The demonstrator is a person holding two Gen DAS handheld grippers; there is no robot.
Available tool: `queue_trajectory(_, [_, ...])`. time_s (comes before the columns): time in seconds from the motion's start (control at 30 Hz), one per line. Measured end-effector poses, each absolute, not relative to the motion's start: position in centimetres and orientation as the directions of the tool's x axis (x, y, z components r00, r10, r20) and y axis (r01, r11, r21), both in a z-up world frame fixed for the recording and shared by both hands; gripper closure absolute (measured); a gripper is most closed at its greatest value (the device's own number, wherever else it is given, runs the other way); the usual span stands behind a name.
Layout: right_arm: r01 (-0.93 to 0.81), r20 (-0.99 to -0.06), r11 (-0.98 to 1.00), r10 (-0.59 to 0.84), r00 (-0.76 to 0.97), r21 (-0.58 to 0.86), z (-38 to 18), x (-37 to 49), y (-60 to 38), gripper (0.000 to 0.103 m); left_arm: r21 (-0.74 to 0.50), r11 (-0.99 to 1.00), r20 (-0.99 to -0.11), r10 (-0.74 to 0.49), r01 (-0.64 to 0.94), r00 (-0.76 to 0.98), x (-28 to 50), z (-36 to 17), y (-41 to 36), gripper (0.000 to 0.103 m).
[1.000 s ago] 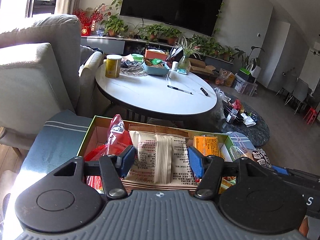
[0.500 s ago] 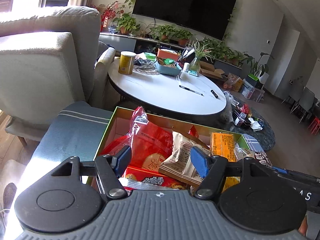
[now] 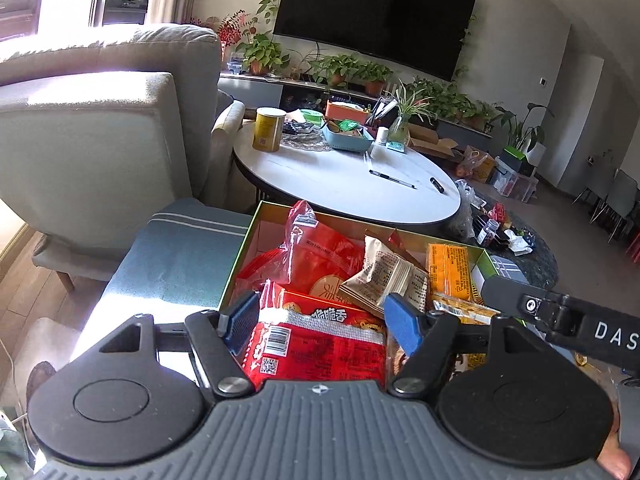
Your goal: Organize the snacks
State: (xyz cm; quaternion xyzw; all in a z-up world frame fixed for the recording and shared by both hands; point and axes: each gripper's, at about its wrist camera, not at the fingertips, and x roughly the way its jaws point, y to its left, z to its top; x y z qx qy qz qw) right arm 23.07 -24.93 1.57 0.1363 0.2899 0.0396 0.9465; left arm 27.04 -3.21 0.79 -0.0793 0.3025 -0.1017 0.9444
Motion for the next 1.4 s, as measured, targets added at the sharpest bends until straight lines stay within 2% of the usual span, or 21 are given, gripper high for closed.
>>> queue_trajectory(0.57, [-0.041,-0.466,0.974,0.143,0.873,0.221,5.3,14.6,-22.5,0.008,-0.137,0.978,-0.470,-0.202,0.155,0.859,16.3,3.8,-2.1,0.023])
queue_trajectory(0.87, [-0.074,-0.437,0.979,0.151,0.887,0.188,5.7,9.9,-20.4,0.008,-0.107,0.989,-0.439,-0.143,0.106,0.887,10.8,4.0,-0.6,0.020])
queue_trajectory(1.07, [-0.075,-0.443,0.967,0.180,0.878,0.244,5.0,7.3,-19.9,0.008,-0.091,0.991,-0.443,-0.128,0.097,0.887,8.2,3.7,-0.5,0.020])
queue_trajectory(1.4, [-0.047,-0.438,0.982,0.124,0.891,0.184,4.6,4.8,-19.1,0.007,-0.056,0.997,-0.450,-0.079,0.061,0.890,5.4,3.1,-0.9,0.019])
